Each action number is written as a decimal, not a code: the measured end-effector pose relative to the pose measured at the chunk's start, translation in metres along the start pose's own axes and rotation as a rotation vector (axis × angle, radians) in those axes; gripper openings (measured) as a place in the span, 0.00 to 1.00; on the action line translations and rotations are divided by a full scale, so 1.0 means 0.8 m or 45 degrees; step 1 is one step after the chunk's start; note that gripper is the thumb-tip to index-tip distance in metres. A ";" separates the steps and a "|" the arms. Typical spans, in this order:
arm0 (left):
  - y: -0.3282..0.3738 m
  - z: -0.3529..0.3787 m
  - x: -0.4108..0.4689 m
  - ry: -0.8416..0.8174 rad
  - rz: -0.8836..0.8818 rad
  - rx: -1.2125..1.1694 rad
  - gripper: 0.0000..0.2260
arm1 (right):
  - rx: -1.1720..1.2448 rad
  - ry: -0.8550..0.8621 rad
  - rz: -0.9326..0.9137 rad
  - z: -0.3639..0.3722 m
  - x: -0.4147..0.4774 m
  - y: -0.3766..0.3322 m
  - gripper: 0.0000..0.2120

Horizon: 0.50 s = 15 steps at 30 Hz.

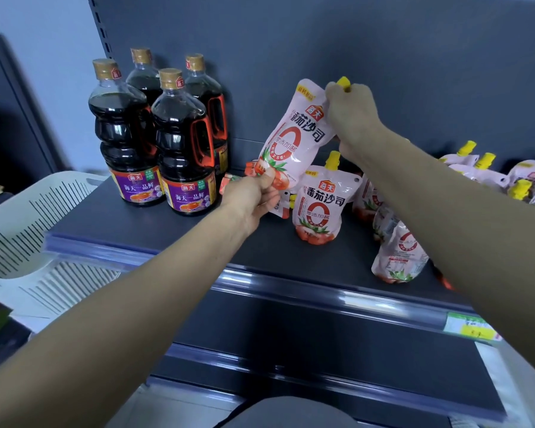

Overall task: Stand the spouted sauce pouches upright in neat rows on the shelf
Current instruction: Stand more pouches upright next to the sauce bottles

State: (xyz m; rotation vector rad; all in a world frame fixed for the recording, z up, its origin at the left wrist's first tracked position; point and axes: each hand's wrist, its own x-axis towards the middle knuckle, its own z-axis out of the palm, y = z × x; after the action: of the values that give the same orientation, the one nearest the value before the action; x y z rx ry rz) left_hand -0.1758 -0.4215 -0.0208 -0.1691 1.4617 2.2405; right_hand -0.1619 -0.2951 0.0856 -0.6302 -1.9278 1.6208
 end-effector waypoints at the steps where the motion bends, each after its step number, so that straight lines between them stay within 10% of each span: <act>1: 0.002 0.000 0.001 0.009 0.012 0.011 0.04 | -0.019 0.007 -0.032 0.001 0.000 0.001 0.05; 15: 0.005 -0.028 -0.007 -0.229 -0.117 0.257 0.07 | -0.256 -0.071 -0.209 -0.011 -0.005 0.019 0.09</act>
State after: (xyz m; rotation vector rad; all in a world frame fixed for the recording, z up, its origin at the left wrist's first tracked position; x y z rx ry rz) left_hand -0.1753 -0.4441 -0.0251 0.0283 1.5373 1.9660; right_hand -0.1528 -0.2885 0.0711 -0.4934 -2.1411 1.3694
